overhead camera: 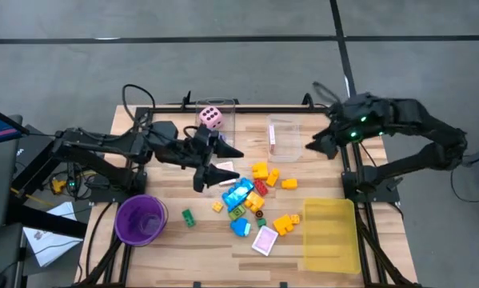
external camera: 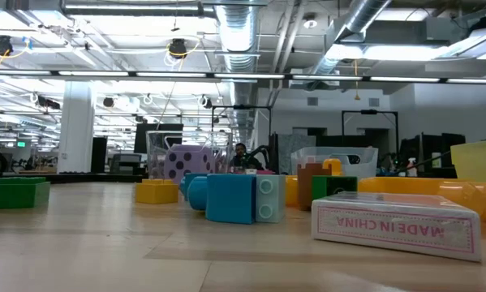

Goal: Pick & Place Toys
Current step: Put the brown game piece into the yellow bin

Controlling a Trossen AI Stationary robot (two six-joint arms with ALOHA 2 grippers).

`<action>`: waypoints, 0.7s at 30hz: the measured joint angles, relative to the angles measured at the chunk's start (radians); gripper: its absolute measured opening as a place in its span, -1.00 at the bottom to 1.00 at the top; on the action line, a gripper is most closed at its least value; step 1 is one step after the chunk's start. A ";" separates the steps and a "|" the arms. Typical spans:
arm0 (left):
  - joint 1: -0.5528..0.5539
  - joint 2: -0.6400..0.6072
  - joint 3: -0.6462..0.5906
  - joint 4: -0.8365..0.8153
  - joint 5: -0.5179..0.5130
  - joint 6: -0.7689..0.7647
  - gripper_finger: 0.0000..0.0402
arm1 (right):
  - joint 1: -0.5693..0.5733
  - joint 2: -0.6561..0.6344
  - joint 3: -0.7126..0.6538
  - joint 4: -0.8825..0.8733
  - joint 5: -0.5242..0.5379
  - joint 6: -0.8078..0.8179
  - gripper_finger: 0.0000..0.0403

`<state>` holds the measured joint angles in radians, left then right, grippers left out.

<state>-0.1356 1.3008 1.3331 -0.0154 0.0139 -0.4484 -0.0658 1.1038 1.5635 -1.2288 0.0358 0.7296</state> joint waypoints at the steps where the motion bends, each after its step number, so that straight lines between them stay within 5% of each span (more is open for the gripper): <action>1: 0.000 -0.008 0.000 -0.007 -0.010 0.000 0.80 | 0.021 0.017 0.000 -0.018 0.015 0.038 0.40; 7: 0.001 -0.041 0.000 -0.032 -0.046 0.000 0.80 | 0.128 0.138 -0.001 -0.117 0.123 0.234 0.40; 21: -0.003 -0.071 -0.002 -0.142 -0.041 0.006 0.80 | 0.310 0.476 -0.001 -0.096 0.127 0.464 0.40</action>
<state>-0.1390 1.2293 1.3315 -0.1571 -0.0272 -0.4420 0.2441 1.5798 1.5630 -1.3243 0.1627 1.1933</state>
